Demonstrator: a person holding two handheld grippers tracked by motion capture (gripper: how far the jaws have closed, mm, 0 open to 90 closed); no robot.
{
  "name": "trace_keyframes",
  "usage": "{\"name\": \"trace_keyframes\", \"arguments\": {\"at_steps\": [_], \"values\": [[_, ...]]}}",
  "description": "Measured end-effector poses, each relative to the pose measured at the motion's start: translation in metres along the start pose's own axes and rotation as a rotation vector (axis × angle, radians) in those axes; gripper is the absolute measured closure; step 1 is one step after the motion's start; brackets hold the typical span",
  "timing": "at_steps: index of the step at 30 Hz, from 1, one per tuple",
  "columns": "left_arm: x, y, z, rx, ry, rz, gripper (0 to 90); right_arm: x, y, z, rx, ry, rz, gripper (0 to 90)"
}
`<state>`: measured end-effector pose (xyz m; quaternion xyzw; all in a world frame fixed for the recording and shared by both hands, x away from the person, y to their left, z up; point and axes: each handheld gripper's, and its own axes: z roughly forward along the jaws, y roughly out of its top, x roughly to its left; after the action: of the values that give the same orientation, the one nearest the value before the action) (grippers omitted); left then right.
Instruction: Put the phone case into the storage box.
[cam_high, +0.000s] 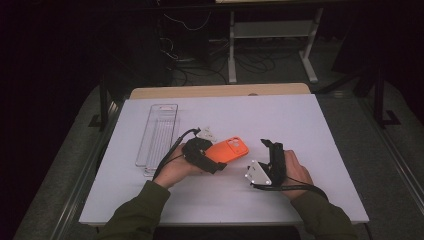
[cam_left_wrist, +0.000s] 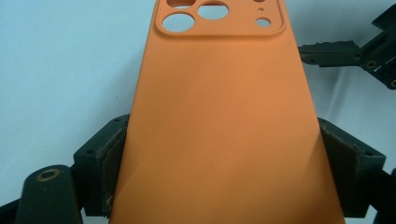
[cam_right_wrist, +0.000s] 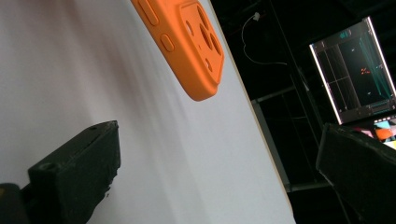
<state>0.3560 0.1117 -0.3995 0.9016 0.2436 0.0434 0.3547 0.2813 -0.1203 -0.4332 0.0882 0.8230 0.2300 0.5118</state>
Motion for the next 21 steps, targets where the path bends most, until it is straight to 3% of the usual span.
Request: {"name": "trace_keyframes", "arguments": {"at_steps": [14,21], "values": [[-0.0010,-0.0003,0.0006,-0.020,0.001,-0.017,15.3,0.0064,0.0067,-0.0020,-0.029,-0.067,-0.135,0.0],[0.0019,0.0002,-0.0020,0.015,0.002,0.022,15.3,0.0098,0.0097,-0.0034,-0.047,-0.093,-0.195,0.0]]}}
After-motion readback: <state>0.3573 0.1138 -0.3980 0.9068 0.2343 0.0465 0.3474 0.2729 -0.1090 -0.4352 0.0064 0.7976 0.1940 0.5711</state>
